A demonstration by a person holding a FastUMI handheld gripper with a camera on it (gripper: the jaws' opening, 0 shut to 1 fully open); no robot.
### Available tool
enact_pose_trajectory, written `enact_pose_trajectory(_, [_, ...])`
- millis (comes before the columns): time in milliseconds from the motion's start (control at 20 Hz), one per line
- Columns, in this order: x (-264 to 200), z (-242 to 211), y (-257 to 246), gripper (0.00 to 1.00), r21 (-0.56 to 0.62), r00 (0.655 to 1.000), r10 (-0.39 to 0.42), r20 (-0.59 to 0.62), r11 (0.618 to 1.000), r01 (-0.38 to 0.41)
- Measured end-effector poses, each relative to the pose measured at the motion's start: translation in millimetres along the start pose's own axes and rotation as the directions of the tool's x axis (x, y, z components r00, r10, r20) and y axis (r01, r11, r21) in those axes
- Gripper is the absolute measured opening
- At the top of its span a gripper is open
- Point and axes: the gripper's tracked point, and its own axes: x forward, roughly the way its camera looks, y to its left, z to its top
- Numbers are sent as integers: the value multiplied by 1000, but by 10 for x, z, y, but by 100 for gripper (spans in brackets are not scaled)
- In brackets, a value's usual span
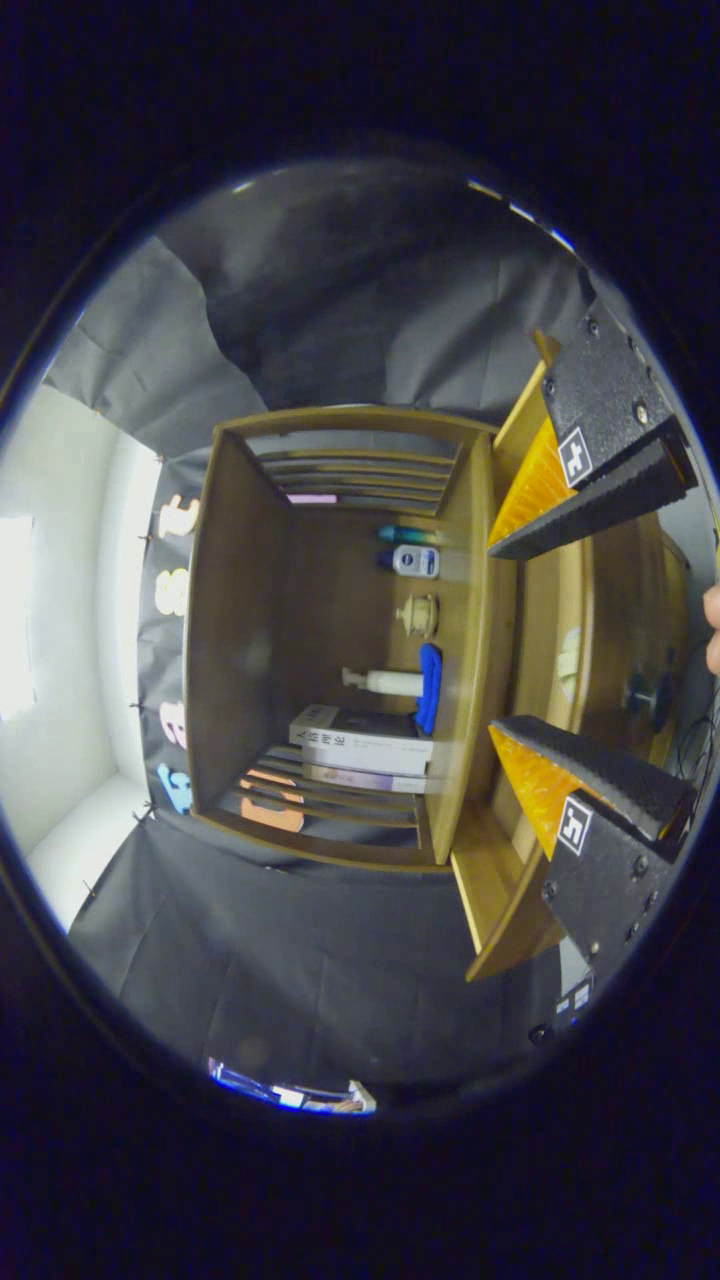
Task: Pull open the drawer, take out the items inside it, and place them on the countertop above the cabinet.
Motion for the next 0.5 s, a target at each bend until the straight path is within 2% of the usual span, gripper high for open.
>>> enact_pose_trajectory(150, [361,0,53,97,49,982,89,-164,995,-82])
enact_pose_trajectory(300, [646,-207,20,97,76,927,140,-347,990,-120])
enact_pose_trajectory(400, [747,-506,-3,97,124,848,149,-509,987,-99])
enact_pose_trajectory(500, [779,-756,41,97,203,741,192,-643,976,-77])
